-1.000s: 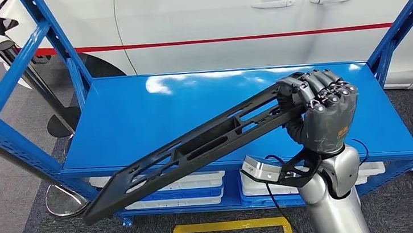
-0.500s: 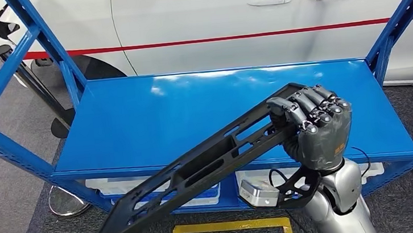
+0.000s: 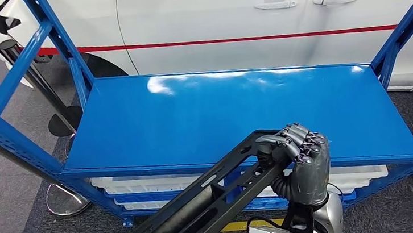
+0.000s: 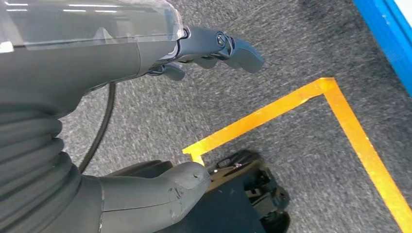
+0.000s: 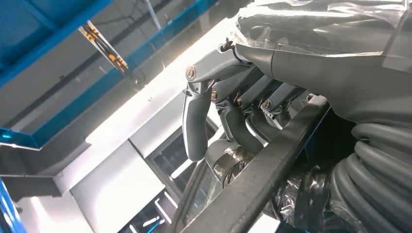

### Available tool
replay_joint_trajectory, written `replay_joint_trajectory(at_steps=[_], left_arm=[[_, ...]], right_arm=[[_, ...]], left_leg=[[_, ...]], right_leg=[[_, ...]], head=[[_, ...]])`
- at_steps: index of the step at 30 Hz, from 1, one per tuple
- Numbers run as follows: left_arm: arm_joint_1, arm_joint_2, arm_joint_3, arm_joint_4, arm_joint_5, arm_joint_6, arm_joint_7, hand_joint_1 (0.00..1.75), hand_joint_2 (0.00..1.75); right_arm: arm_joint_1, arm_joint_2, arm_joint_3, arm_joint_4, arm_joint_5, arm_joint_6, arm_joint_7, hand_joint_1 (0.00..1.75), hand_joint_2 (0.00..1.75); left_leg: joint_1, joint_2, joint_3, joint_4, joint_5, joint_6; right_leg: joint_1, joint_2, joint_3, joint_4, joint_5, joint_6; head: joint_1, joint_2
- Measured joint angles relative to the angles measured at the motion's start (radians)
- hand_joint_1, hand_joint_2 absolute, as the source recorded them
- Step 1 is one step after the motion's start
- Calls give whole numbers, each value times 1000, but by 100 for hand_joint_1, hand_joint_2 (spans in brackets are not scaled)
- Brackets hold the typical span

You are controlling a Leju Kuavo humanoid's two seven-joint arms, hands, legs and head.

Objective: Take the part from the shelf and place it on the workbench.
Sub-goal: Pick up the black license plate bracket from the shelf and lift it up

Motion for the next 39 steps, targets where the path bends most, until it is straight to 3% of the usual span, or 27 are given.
replay_joint_trajectory(at_steps=[1,2,5,7,10,12,14,16,17,18,20,22,25,26,28,30,31,32,33,34,36,37,39], left_arm=[[-2,-1,0,1,0,-2,2,0,175],[-4,-1,0,1,1,-5,2,0,175],[-17,-5,0,1,6,-10,2,0,175],[-26,-6,0,1,11,-14,2,0,175],[-33,-6,0,2,12,-20,6,0,175],[-35,-6,0,2,13,-23,13,0,175],[-35,-6,0,2,15,-27,18,0,175],[-35,-6,0,2,18,-29,21,0,175],[-35,-6,0,2,17,-31,23,0,175],[-35,-5,0,2,13,-35,26,0,175],[-39,-4,0,2,3,-46,34,0,175],[-46,-3,-2,2,-7,-56,40,0,175],[-58,-3,-11,2,-19,-68,43,0,175],[-65,-4,-15,2,-22,-72,42,0,175],[-79,-7,-23,2,-27,-79,43,0,175],[-88,-9,-30,2,-31,-83,45,0,175],[-90,-10,-33,2,-31,-83,46,0,175],[-91,-11,-35,2,-31,-84,47,0,175],[-92,-12,-37,2,-31,-84,47,0,175],[-92,-13,-40,2,-32,-84,48,0,175],[-94,-16,-44,2,-33,-84,47,0,175],[-95,-17,-46,2,-35,-84,47,0,175],[-96,-19,-49,2,-36,-84,46,0,175]], right_arm=[[-2,-1,7,3,-7,4,5,175,175],[-6,-3,12,6,-12,8,8,175,175],[-31,-4,27,16,-25,21,11,175,175],[-49,-4,35,22,-31,28,12,175,175],[-81,-3,49,38,-35,40,15,175,175],[-110,1,58,52,-23,42,24,175,175],[-136,7,66,69,0,41,37,175,175],[-153,12,72,85,16,40,44,175,175],[-161,14,74,93,24,40,49,175,175],[-172,16,76,101,36,40,57,175,175],[-211,25,79,124,75,41,84,175,175],[-269,37,80,158,117,49,118,175,175],[-376,58,81,233,162,67,166,175,175],[-409,64,81,255,170,70,180,175,175],[-460,71,81,291,177,72,204,175,175],[-495,75,79,319,177,75,218,175,175],[-506,76,78,331,176,77,222,175,175],[-516,77,76,341,175,78,224,175,175],[-523,77,74,350,175,79,225,175,175],[-530,77,73,356,175,80,226,175,175],[-544,79,73,366,175,80,226,175,175],[-549,81,73,369,175,80,227,175,175],[-554,83,72,376,174,80,227,175,175]], left_leg=[[0,0,-2,3,0,0],[0,-1,-4,7,-1,-1],[-3,-3,-12,26,-7,-9],[-7,-3,-19,36,-8,-18],[-5,-3,-26,42,-13,-33],[-1,-3,-49,101,-64,-44],[2,-2,-95,224,-144,-53],[2,-2,-114,302,-179,-54],[2,-2,-97,288,-168,-52],[1,-2,-60,236,-144,-48],[-3,-2,27,92,-94,-37],[-10,-2,64,16,-74,-28],[-12,0,55,2,-48,-15],[-10,1,50,-5,-34,-8],[-6,4,32,-16,-7,2],[-8,4,4,-13,12,5],[-9,5,-10,-9,20,4],[-9,5,-24,-5,27,3],[-9,6,-38,1,34,2],[-9,6,-51,8,39,0],[-11,5,-72,23,47,-8],[-12,5,-78,27,52,-13],[-12,4,-83,28,64,-24]], right_leg=[[0,0,-8,18,3,1],[-1,0,3,-2,24,1],[-3,0,92,-174,103,-3],[-1,2,112,-222,114,-10],[1,3,106,-226,127,-29],[-2,0,98,-230,137,-42],[0,-3,85,-230,146,-48],[3,-5,71,-229,156,-49],[4,-7,64,-228,161,-48],[4,-7,59,-228,167,-47],[5,-6,52,-228,178,-43],[3,-5,47,-230,191,-32],[1,-4,42,-239,211,-13],[2,-3,35,-231,199,-8],[2,-1,6,-156,122,-4],[2,0,-28,-32,36,-1],[2,0,-32,11,22,-1],[2,-1,-21,25,27,-1],[2,-1,8,3,49,-1],[2,-1,54,-53,72,-3],[5,-1,141,-179,85,-9],[7,0,163,-218,81,-13],[11,1,164,-236,83,-24]], head=[[0,0],[0,0],[0,0],[0,0],[0,0],[-1,0],[-1,0],[-1,0],[-1,0],[-1,0],[-1,0],[-1,0],[-1,0],[0,0],[0,0],[0,0],[1,0],[0,0],[1,0],[1,0],[0,0],[0,0],[0,0]])
